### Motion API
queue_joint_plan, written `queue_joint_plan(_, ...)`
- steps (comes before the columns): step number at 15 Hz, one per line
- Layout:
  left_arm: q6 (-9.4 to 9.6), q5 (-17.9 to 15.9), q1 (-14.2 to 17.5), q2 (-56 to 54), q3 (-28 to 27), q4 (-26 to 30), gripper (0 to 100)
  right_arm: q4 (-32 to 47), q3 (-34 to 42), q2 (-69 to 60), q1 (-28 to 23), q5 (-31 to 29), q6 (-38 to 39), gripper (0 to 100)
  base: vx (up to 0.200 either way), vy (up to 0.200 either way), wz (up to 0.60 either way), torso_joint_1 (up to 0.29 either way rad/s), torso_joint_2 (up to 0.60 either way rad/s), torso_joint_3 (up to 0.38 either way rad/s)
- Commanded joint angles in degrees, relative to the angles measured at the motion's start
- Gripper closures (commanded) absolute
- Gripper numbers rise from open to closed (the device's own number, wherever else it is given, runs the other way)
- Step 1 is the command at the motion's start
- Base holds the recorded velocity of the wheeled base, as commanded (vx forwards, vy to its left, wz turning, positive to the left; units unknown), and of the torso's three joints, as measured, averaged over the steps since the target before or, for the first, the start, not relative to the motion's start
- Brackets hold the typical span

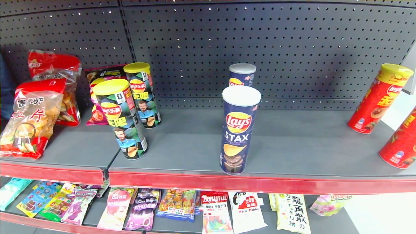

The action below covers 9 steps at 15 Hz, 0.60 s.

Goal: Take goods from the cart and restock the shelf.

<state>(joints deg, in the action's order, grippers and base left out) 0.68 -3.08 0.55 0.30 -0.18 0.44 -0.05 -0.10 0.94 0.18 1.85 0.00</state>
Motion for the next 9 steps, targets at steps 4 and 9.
queue_joint_plan(4,0.02,0.0,0.1,0.0,0.0,0.0,0,0.0,0.1,-0.9,-0.1,-0.2,0.1,0,0.000,0.000,0.00,0.000,0.00,0.000)
queue_joint_plan(9,0.02,0.0,0.0,0.0,0.0,0.0,0,0.0,0.1,-0.9,-0.1,-1.6,-0.1,0,0.000,0.000,0.00,0.000,0.00,0.000)
